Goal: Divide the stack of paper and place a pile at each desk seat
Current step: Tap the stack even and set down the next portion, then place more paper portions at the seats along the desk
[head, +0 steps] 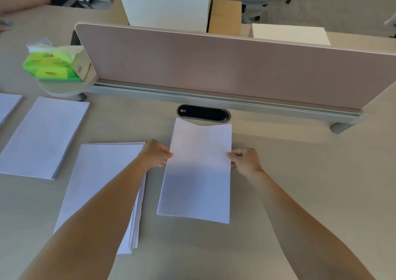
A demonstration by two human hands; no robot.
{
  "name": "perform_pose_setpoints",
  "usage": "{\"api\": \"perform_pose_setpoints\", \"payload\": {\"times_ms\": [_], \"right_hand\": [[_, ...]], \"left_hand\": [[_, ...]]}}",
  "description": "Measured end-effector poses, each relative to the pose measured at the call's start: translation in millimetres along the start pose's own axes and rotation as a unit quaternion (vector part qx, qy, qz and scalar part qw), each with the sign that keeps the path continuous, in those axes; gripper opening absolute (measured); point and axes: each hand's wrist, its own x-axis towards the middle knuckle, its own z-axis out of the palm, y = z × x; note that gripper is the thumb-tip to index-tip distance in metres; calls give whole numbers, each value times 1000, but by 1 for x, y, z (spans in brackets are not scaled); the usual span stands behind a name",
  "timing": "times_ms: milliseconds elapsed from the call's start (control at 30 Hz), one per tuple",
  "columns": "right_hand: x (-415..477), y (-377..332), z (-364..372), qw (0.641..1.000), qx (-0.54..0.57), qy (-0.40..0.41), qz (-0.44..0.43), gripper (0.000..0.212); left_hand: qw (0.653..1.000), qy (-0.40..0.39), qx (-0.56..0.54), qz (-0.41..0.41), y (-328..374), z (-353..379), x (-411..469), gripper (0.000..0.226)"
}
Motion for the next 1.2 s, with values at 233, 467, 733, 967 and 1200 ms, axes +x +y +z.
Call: {"api": "perform_pose_setpoints", "payload": {"times_ms": [233, 467, 733, 967, 1200], "right_hand": [[27, 5, 8, 999, -28, 4, 21, 21], [36, 5, 11, 999, -34, 32, 27, 16], [11, -15, 8, 980, -160, 115, 6, 32], [-42, -50, 97, 994, -97, 4, -44, 22], [-79, -55, 218, 992, -63, -105, 29, 26]], "left_hand": [[999, 15, 46, 22, -4, 2, 32, 21], [992, 31, 114, 46, -4, 0, 41, 18], [978, 102, 168, 66, 1, -10, 16, 32], [973, 189, 127, 37, -52, -66, -21, 34], [967, 237, 87, -33, -142, -123, -47, 66]]}}
